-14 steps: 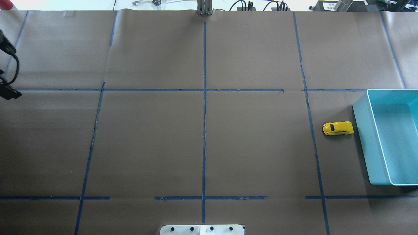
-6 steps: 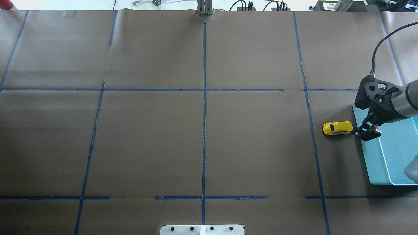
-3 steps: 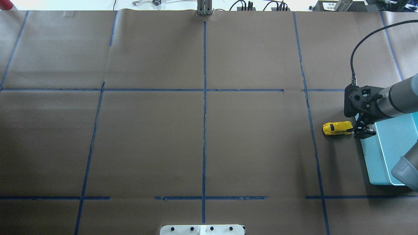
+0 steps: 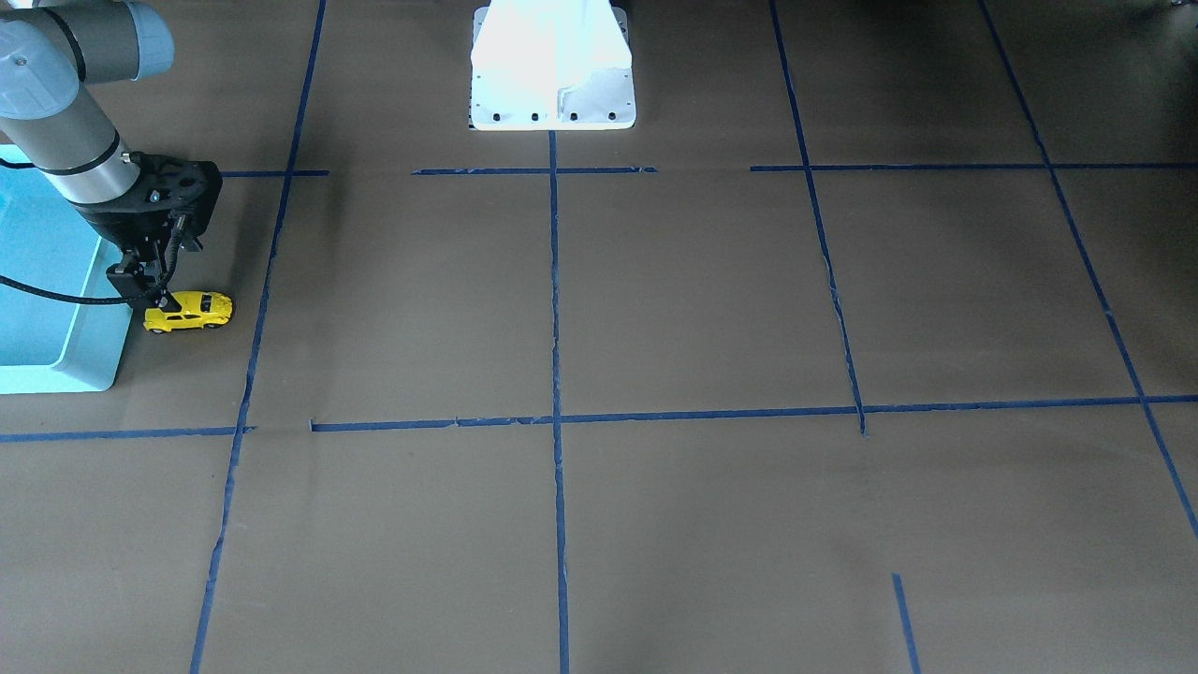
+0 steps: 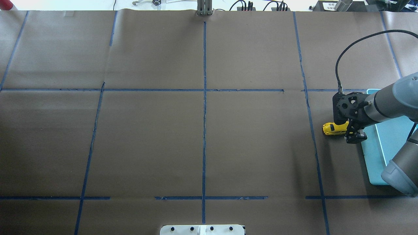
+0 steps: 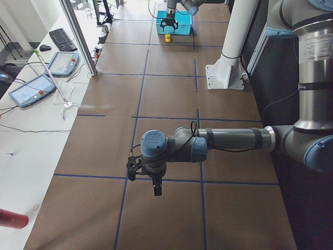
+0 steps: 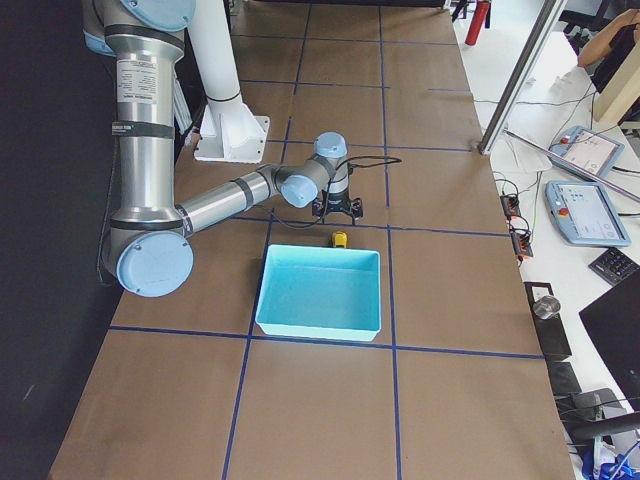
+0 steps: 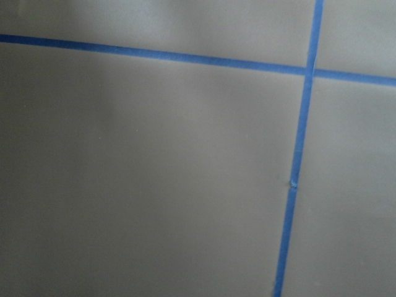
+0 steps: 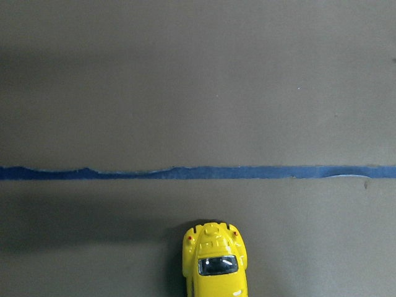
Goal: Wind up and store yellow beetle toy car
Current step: 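Close the right gripper around the yellow car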
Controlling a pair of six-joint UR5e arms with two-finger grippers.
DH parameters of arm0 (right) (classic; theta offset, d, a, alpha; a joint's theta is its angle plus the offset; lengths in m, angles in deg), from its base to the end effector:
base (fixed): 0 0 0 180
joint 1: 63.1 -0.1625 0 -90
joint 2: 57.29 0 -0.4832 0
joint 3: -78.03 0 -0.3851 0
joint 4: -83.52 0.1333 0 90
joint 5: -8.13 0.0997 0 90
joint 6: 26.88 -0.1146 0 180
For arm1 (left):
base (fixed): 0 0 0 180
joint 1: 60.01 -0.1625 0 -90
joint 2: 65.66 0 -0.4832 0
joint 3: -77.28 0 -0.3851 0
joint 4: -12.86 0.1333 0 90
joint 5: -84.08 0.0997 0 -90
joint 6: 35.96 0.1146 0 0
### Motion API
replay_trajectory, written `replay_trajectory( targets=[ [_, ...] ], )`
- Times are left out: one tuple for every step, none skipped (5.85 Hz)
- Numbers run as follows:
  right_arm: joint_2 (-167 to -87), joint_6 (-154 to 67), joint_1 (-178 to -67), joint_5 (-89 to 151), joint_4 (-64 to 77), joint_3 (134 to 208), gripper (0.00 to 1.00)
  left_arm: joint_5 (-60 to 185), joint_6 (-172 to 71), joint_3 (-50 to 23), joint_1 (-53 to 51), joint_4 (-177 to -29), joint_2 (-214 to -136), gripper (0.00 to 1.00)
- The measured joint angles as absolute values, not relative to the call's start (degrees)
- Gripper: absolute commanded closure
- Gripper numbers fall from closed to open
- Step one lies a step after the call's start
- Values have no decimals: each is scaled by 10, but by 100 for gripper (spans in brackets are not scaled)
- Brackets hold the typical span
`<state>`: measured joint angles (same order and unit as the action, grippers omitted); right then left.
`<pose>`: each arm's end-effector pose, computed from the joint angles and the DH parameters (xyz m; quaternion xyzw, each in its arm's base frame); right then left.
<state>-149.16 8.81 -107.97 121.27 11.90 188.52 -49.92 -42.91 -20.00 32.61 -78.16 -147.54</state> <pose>-0.2866 -0.4098 0.5466 0.2942 -0.2151 -0.6507 0.6662 -0.0727 -0.4139 0.7286 -0.0127 0.3744 -0.0768 0.9240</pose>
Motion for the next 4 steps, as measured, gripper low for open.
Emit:
replay_trajectory(
  targets=[
    [-1487, 131, -1076, 1210, 119, 1870, 0, -503, -432, -207, 326, -782, -1478, 0],
    [-1478, 162, -1074, 1209, 120, 1849, 0, -504, -433, -210, 325, -781, -1480, 0],
    [-1472, 173, -1074, 1209, 122, 1835, 0, -505, -434, -211, 325, -781, -1481, 0],
    [-1468, 176, -1075, 1209, 123, 1827, 0, -505, -434, -211, 325, -781, -1482, 0]
  ],
)
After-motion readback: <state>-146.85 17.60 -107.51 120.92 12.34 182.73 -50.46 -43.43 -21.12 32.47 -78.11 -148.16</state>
